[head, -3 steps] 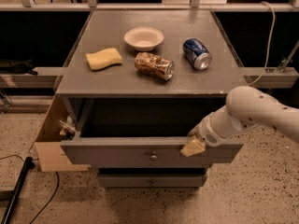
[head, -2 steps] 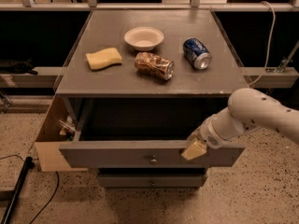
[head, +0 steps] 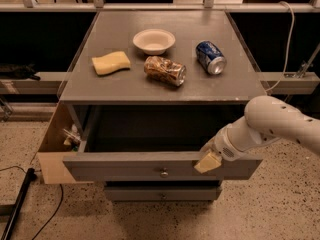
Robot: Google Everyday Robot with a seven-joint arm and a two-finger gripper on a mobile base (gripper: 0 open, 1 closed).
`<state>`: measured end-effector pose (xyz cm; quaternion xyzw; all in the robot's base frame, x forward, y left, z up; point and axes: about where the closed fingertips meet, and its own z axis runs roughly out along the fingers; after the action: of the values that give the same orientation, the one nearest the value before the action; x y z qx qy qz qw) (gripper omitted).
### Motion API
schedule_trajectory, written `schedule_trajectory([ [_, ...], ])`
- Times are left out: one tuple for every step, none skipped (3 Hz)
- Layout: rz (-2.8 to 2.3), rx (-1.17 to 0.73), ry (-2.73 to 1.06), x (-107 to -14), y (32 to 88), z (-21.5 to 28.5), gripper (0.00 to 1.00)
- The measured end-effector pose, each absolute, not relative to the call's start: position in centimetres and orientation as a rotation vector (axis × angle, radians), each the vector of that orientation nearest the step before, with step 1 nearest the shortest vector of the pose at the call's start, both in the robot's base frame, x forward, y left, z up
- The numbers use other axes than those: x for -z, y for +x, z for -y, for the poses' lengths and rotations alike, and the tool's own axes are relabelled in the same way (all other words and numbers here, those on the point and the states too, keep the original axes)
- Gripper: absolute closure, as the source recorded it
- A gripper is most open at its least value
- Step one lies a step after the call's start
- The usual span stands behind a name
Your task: Open top drawer
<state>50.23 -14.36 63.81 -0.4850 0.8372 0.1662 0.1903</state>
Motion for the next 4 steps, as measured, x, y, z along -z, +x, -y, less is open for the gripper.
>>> schedule_trajectory([
  [-2.353,-0.467,-1.363,-63.81,50.23,14.36,0.65],
  [-2.353,-0.467,-1.363,-63.81,50.23,14.35,0.35],
  [-2.353,-0.467,-1.363,-63.81,50.23,14.35,0.11],
  [-2.353,-0.467,-1.363,-63.81,50.23,14.35,0.0],
])
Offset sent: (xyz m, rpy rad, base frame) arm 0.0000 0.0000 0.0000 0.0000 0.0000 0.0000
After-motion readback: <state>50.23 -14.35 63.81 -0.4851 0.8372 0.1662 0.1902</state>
